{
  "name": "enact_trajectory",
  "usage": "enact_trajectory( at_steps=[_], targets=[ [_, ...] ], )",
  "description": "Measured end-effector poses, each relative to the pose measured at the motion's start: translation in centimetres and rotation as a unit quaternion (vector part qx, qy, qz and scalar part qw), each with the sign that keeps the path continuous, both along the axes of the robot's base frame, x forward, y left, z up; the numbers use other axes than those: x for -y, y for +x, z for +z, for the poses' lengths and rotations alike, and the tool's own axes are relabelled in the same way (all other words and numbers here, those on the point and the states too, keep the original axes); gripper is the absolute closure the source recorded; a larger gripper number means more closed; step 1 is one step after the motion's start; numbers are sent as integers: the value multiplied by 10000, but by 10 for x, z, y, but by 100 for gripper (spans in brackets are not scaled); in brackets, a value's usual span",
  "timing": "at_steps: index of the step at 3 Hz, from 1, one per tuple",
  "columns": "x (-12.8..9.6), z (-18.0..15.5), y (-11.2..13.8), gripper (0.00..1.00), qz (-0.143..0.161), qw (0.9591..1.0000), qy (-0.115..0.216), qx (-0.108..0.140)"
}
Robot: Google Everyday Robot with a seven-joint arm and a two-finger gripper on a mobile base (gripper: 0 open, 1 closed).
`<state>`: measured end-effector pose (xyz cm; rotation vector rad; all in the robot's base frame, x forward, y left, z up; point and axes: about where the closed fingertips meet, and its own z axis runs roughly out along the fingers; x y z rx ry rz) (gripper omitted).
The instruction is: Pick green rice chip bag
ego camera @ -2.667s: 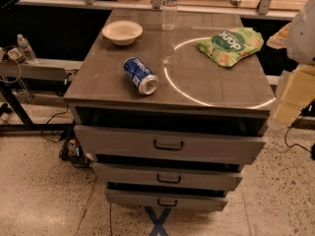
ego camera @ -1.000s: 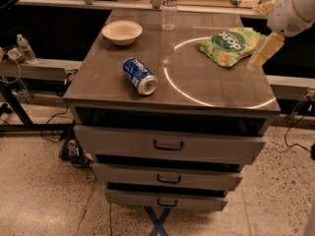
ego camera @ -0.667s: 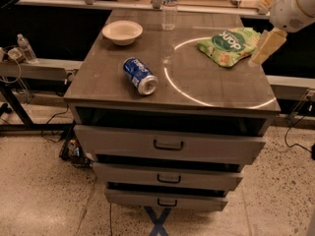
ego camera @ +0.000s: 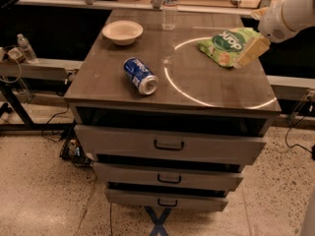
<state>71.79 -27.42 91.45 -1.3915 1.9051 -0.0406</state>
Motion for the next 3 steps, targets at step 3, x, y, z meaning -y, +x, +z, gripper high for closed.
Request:
enact_trajectory(
  at_steps=[3],
  targets=[
    [22,-25,95,0,-1855,9681,1660,284]
  ],
)
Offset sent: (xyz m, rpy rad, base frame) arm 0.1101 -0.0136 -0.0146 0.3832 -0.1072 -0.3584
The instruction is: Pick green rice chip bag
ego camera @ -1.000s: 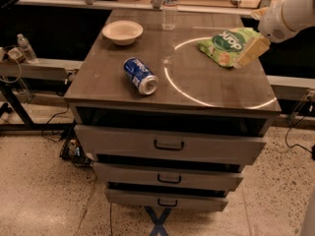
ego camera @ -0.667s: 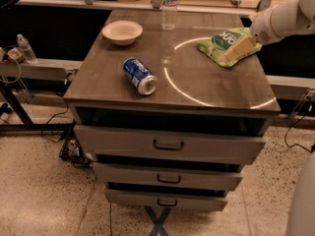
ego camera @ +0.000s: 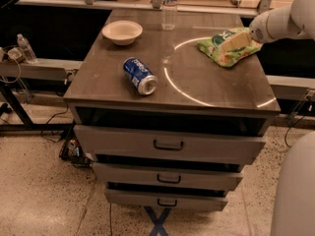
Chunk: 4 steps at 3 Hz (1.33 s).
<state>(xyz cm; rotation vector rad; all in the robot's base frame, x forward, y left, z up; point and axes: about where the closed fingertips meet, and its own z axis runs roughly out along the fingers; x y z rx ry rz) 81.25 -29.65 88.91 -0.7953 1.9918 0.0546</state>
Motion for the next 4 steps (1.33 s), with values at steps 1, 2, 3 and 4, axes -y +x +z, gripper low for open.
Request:
enact_trajectory(
  at_steps=[1,2,3,4],
  targets=[
    [21,-6,10,0,-640,9973,363,-75],
    [28,-20,16,0,-985,9920,745,-254],
    [23,-40,19,18,-1069,9870,1085,-509],
    [13,-52,16,41,-992,9840,1279,-746]
  ],
)
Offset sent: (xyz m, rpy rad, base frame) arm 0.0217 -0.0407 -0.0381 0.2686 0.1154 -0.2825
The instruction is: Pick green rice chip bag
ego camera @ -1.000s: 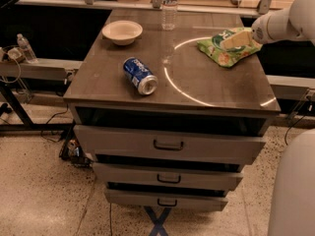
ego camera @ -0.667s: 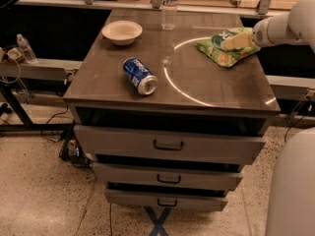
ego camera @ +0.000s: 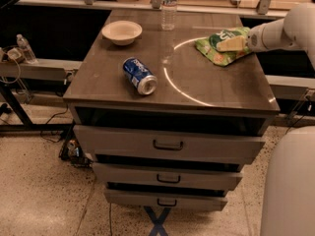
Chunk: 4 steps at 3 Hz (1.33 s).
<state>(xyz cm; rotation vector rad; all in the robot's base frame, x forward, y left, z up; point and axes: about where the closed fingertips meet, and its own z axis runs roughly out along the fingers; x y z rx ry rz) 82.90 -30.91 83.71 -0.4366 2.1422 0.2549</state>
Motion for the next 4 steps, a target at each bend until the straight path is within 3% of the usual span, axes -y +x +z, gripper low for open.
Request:
enact_trajectory(
  at_steps=[2,3,4],
  targets=[
    [0,7,0,87,0,10000,-1,1],
    [0,7,0,100,1,10000,-1,1],
    [0,8,0,100,1,10000,-1,2]
  ],
)
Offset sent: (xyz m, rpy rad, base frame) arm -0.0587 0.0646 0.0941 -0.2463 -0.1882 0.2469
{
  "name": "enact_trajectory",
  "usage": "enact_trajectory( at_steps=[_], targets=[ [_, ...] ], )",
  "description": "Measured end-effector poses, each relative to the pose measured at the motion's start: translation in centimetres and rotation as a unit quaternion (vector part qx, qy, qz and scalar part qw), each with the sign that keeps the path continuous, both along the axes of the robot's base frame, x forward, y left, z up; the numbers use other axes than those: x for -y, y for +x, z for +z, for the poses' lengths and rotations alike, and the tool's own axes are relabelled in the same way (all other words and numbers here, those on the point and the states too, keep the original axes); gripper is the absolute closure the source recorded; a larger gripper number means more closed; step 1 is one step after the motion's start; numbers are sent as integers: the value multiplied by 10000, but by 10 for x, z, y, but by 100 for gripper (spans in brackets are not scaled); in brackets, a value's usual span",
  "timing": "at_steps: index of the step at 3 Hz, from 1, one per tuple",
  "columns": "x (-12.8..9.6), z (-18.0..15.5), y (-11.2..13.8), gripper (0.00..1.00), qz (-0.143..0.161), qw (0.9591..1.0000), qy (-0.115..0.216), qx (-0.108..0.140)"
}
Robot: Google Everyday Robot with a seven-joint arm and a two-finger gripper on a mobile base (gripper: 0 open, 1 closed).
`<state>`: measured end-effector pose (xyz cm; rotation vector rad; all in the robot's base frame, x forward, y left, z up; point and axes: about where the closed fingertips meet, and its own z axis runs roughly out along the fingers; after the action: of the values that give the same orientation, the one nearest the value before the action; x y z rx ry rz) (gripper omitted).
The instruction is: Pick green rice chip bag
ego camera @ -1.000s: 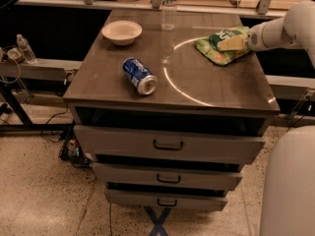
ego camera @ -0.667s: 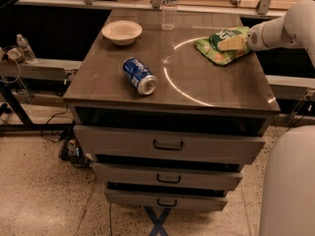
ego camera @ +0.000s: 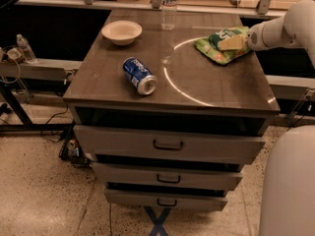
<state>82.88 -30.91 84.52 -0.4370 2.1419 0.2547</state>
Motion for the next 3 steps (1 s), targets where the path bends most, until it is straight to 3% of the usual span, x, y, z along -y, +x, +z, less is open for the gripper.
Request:
enact_trajectory(
  at_steps=[3],
  targets=[
    [0,2,0,100,1,10000,-2,2]
  ],
)
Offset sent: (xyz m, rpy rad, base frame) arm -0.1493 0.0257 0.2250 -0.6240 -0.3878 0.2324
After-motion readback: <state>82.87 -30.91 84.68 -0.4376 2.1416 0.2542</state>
